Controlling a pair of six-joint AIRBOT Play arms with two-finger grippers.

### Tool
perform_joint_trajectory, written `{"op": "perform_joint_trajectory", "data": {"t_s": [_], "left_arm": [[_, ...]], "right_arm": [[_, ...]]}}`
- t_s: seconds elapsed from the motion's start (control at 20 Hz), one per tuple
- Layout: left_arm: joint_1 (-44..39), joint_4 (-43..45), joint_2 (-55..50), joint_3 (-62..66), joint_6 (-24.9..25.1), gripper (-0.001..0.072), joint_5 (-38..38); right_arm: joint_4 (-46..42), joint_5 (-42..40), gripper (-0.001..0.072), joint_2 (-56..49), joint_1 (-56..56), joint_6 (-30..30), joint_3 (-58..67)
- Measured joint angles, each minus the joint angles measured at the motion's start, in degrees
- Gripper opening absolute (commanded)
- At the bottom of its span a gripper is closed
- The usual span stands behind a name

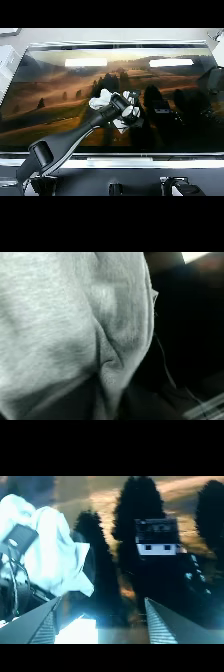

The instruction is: Fold the clothes and pants, and hang the long-sleeved shirts on hangers.

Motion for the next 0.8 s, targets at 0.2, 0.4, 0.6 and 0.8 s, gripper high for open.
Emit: {"op": "perform_joint_trajectory", "data": {"t_s": [0.2,0.4,0.6,0.8], "left_arm": [[0.3,0.0,1.7,1.9,-0.2,0.0617,-4.6],[6.8,-0.1,9.4,2.5,-0.1,0.0616,-7.9],[18.1,-2.5,17.4,1.6,1.4,0.0614,-11.1],[29.2,-7.0,22.8,-0.8,3.4,0.0601,-13.7]], "right_arm": [[-1.4,-1.2,0.0679,-1.0,0.0,0.4,0.0],[-3.1,-6.8,0.0695,-7.1,0.0,4.4,-2.0],[2.4,-10.3,0.0615,-16.9,0.0,3.3,-7.8],[7.6,-10.5,0.0191,-25.6,0.0,-3.0,-13.7]]}}
